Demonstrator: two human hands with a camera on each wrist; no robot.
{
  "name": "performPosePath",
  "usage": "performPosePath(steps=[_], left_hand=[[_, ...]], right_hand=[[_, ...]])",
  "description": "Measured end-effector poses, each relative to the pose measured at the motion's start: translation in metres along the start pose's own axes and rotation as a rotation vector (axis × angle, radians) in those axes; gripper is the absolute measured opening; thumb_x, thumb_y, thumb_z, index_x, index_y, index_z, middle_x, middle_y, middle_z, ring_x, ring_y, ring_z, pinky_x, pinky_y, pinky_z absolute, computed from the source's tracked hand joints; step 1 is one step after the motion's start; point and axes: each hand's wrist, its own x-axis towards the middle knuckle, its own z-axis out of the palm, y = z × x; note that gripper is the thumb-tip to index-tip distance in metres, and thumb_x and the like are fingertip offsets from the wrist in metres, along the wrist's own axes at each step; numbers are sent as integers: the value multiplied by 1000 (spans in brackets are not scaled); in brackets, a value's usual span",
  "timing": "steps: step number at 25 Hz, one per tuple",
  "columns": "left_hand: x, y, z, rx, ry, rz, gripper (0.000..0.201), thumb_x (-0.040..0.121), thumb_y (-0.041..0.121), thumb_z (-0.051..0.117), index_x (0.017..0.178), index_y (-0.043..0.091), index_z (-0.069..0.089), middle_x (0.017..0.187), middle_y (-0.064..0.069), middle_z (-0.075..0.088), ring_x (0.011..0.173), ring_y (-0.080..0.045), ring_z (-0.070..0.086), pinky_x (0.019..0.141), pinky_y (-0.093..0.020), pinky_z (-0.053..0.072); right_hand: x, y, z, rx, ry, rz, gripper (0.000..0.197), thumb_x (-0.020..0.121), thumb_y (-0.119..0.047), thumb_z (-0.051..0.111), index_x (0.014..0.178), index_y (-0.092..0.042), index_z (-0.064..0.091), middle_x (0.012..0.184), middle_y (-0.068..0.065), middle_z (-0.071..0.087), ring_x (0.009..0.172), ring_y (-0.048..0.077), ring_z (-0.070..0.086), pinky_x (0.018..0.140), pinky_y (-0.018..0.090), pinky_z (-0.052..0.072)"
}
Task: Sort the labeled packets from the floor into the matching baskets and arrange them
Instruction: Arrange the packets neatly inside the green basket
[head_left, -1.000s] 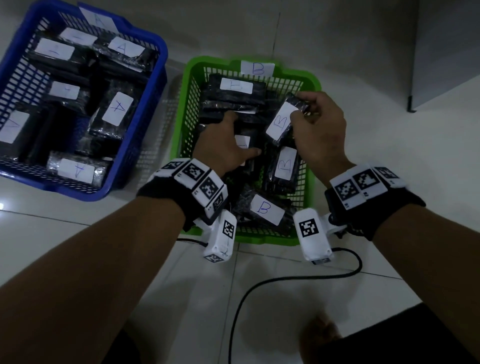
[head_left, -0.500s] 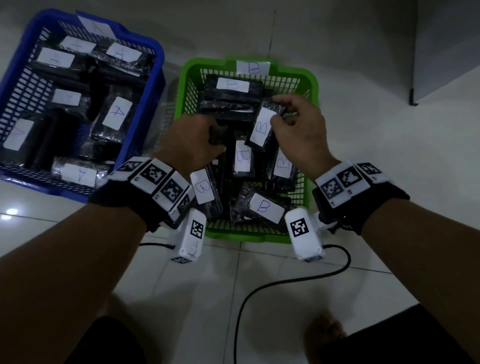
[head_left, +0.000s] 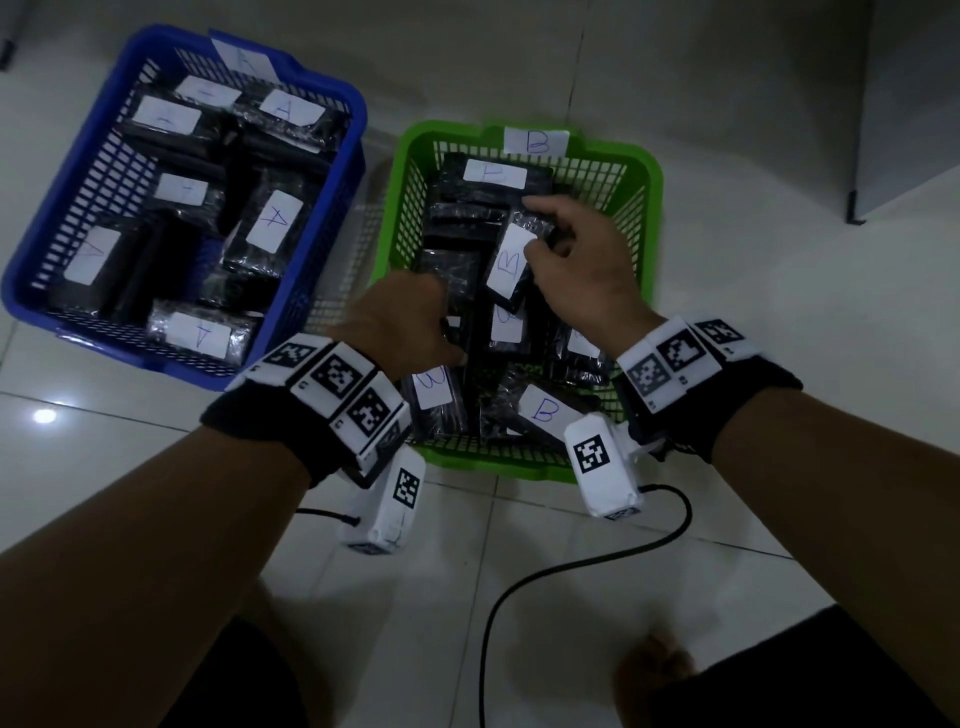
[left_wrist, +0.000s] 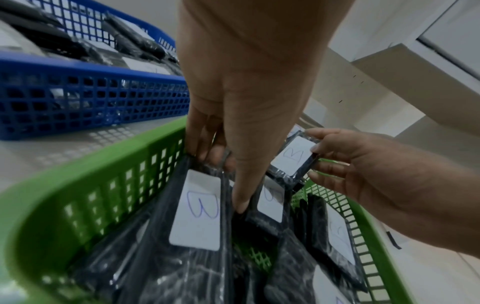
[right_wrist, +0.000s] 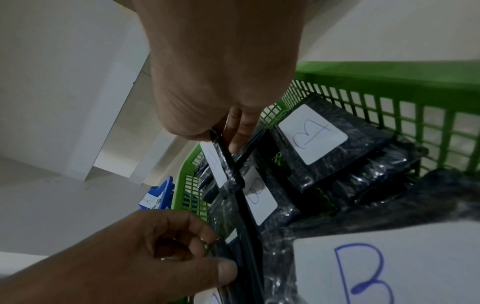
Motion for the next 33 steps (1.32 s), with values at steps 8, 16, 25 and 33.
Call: performPosePath(steps=[8,16,25,33], left_hand=[[1,12,17,-191,100,-51,37,67,8,82,100,1,66,103,-14,66,95,-29,64,73,-31,53],[-10,1,14,-223,176,-11,39,70,21,85,102,3,71,101,-12,71,93,-27,65,71,-25,42],[3,-13,23,-129,323,118,20,85,15,64,101,4,69,107,-18,64,98,-35,60,81,-43,52],[4,17,12,-131,296,203,29,86,39,61,99,15,72,105,-11,66,97,-30,62,80,-44,54]], right_hand=[[5,8,-4,48,72,46,38,86,-4,59,121,-17,65,96,-9,65,73,7,65,70,22,55],[27,-1,41,12,-122,68,24,85,-5,69,106,-14,66,84,-14,58,87,15,66,81,41,59],[28,-10,46,-230,-314,-48,41,92,-2,57,130,-14,61,133,3,61,121,15,57,99,17,43],[-7,2,-41,-484,-285,-179,29,89,-14,63,117,-13,69,117,7,67,108,20,61,93,21,43]])
